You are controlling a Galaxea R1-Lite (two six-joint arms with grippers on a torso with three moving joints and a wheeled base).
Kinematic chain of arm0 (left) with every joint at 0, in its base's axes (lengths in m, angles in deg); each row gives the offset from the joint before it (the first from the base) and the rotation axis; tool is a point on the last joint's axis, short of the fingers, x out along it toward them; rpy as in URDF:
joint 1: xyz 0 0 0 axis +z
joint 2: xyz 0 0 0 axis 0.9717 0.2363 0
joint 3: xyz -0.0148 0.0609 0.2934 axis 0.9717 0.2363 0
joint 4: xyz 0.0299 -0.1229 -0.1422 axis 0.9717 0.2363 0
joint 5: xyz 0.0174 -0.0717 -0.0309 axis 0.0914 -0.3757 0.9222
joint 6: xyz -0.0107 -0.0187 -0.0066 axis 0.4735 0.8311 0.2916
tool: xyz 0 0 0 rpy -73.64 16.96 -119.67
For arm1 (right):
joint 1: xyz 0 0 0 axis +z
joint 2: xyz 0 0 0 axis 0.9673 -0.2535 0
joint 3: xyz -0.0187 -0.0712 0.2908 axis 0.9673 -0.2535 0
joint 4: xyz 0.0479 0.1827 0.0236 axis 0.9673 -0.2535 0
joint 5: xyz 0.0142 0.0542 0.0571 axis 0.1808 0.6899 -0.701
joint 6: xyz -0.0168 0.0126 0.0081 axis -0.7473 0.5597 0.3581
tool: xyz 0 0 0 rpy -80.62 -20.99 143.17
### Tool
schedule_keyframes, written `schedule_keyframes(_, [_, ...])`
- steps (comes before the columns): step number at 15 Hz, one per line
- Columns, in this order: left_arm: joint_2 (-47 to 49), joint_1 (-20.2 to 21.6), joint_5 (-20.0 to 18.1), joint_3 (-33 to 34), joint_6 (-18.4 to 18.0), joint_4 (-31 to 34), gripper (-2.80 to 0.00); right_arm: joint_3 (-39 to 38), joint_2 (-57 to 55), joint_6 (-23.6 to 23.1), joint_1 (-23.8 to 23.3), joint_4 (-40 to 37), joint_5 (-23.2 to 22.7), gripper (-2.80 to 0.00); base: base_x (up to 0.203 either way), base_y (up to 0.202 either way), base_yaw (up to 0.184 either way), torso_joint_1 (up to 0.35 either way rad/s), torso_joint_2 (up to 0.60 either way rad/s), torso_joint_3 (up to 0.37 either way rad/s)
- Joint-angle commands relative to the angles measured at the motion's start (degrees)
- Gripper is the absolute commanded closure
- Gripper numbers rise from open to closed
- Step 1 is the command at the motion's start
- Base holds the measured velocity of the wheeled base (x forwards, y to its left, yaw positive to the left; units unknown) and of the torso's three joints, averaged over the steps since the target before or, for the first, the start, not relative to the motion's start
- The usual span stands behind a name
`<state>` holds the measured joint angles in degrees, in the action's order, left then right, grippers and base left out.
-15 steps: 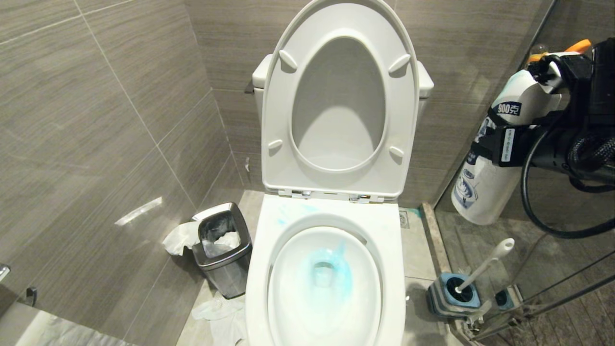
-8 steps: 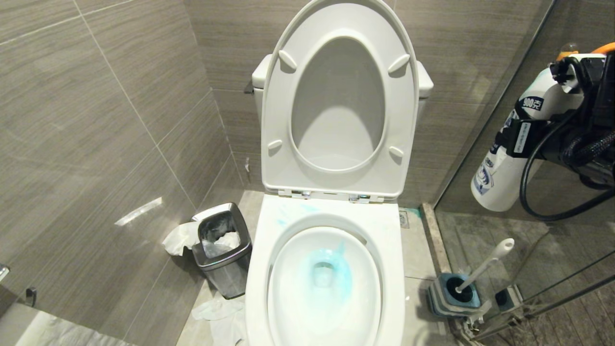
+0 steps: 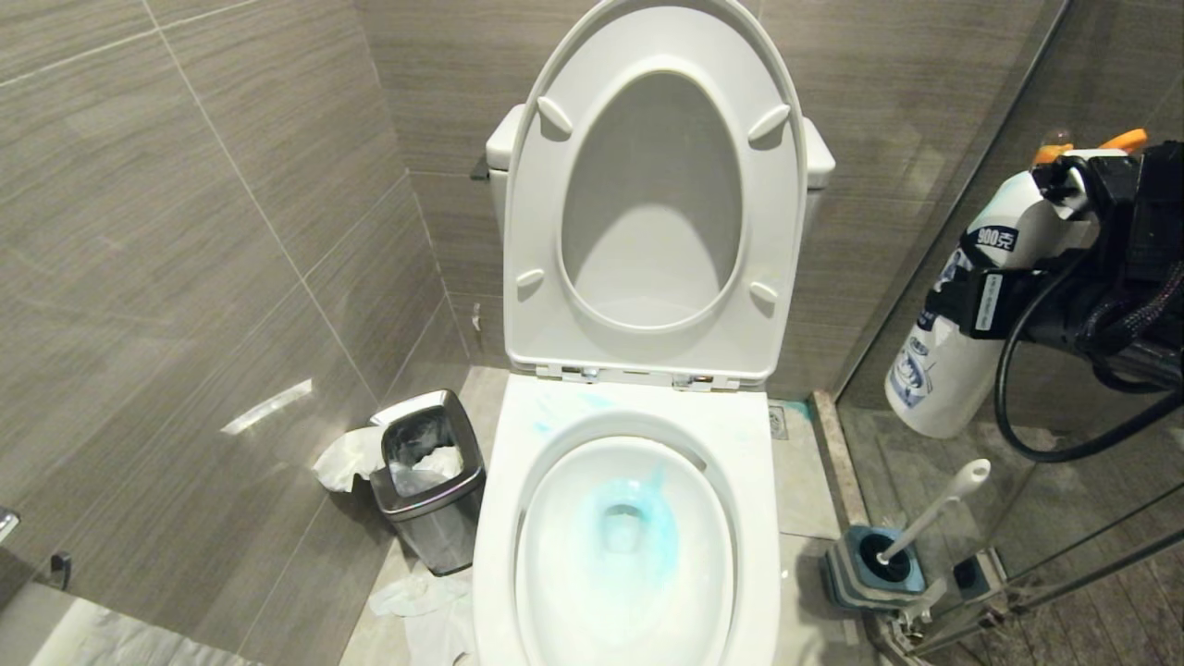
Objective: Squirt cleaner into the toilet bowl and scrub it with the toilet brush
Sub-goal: Place the cleaning agent on the floor
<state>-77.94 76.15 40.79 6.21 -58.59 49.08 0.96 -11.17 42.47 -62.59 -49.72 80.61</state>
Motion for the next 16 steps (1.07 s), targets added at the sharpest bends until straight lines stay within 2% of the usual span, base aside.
schedule_keyframes(1, [0.07,0.01,-0.02,0.00,-0.01,-0.01,0.00,-0.61,-0.04,-1.11,-1.04,0.11,-5.14,0.00,0.000,0.000,0.000,0.000,0.00,0.000])
schedule_keyframes(3, [0.06,0.01,-0.02,0.00,-0.01,-0.01,0.00,-0.74,-1.23,-3.60,-4.75,1.72,-11.18,0.00,0.000,0.000,0.000,0.000,0.00,0.000])
schedule_keyframes(6, [0.08,0.01,-0.02,0.04,-0.01,-0.01,0.00,-2.04,-6.88,-7.85,-9.42,13.27,-16.49,0.00,0.000,0.000,0.000,0.000,0.00,0.000])
schedule_keyframes(8, [0.00,0.01,-0.02,0.00,-0.01,0.08,0.00,-4.62,-8.87,-8.78,-10.49,18.68,-17.56,0.00,0.000,0.000,0.000,0.000,0.00,0.000])
schedule_keyframes(16, [0.08,0.01,-0.02,0.08,-0.01,-0.01,0.00,-7.17,-6.99,-10.64,-8.43,19.11,-17.33,0.00,0.000,0.000,0.000,0.000,0.00,0.000])
